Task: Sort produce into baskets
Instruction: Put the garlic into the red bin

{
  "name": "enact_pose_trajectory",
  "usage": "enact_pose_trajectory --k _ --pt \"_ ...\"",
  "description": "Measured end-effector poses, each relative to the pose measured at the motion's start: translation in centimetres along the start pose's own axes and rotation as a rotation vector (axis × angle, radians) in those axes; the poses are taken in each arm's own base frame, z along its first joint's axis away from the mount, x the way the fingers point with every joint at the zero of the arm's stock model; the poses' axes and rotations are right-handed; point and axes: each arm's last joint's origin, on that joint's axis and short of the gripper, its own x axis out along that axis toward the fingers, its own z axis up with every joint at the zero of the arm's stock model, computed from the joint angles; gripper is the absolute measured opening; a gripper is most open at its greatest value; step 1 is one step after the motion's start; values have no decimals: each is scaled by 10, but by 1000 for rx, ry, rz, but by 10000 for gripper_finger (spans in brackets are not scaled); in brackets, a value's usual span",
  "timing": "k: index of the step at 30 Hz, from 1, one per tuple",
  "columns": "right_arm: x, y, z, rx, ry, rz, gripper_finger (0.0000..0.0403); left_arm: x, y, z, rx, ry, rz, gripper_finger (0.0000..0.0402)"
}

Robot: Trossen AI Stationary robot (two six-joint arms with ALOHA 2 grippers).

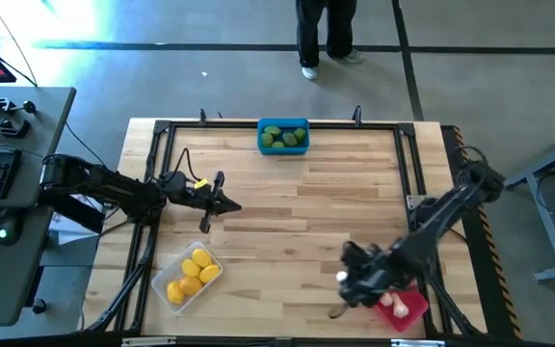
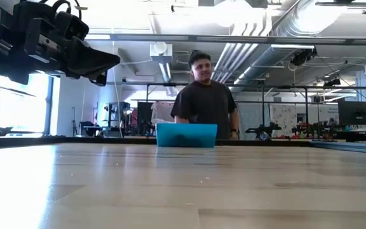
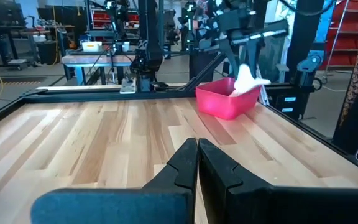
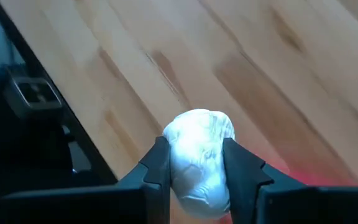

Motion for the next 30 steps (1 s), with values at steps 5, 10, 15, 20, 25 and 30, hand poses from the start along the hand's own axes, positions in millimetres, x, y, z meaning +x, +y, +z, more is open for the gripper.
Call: enact_pose_trajectory --k 5,10,15,20,25,30 --pt "-21 -14 -36 89 88 -100 83 0 0 0 -1 0 2 0" --pt "-20 -24 -69 6 230 -257 84 0 0 0 0 -1 2 0" --pt "-11 -27 -90 -84 346 -357 84 0 0 0 0 -1 2 0" --pt "4 -29 -103 -229 440 -442 84 0 0 0 0 -1 2 0" --pt "20 -30 -109 -370 499 -492 89 0 1 -1 0 15 41 0" --pt "31 -30 -111 -371 521 -524 131 0 1 -3 0 28 46 0"
